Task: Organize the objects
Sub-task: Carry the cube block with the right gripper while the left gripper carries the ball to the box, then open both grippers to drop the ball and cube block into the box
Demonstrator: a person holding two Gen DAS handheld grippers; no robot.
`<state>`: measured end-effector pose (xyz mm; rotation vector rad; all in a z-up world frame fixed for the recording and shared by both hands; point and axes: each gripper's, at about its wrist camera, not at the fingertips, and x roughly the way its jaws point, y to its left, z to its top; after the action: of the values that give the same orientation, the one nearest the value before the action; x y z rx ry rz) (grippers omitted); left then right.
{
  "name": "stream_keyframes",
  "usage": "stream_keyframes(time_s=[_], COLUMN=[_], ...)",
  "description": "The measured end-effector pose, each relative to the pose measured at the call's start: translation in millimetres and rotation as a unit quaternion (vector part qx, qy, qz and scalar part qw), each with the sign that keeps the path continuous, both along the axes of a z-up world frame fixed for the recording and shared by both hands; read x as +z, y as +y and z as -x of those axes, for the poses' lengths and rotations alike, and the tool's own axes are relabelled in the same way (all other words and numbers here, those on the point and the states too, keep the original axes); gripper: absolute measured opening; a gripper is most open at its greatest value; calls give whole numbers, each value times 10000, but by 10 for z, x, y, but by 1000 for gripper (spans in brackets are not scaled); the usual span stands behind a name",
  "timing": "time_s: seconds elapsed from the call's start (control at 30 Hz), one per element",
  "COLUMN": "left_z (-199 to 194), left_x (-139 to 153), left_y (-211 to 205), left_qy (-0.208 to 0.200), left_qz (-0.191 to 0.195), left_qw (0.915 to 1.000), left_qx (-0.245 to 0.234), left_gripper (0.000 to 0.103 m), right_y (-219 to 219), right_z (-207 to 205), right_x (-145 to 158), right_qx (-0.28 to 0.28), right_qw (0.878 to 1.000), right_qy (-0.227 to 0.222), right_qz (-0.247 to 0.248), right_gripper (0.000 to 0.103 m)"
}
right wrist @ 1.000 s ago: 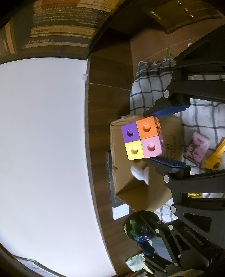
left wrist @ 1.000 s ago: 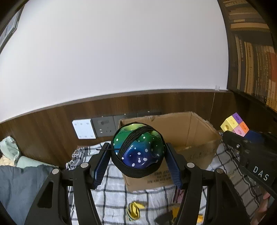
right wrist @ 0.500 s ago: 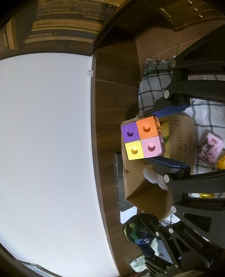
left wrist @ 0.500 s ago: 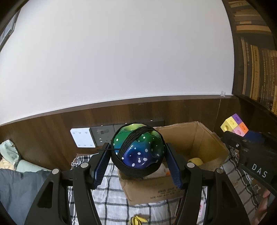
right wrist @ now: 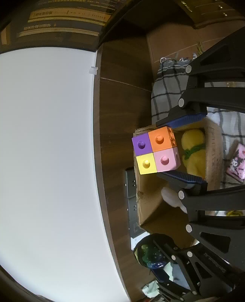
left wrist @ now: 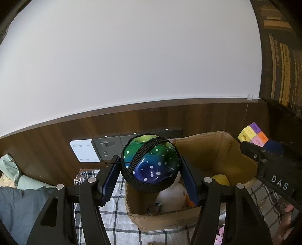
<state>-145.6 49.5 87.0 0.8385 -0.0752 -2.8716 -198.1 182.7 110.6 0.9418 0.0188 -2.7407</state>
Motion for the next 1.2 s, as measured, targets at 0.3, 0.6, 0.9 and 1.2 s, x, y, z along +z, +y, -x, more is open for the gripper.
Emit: stream_keyframes(time_s=[0.3, 0.6, 0.9, 1.2], left_z=[22, -40, -209, -509], left_x=[-17, -28, 15, -5], left_y=[-57, -90, -92, -90], left_qy=[53, 6, 49, 171], left_qz=[40, 80, 79, 168], left_qw=[9999, 9996, 9996, 9992], left_qx=[115, 253, 280, 327], left_gripper=[89, 91, 91, 93], right_y=[37, 31, 42, 71], right_z=[63, 5, -188, -425], right_x=[30, 32, 84, 31], right_qx=[-121, -123, -87, -50], right_qw=[9999, 9999, 9998, 9998], right_qy=[102, 106, 174, 174], right_qz=[26, -25, -4, 48], right_gripper=[77, 77, 77, 77])
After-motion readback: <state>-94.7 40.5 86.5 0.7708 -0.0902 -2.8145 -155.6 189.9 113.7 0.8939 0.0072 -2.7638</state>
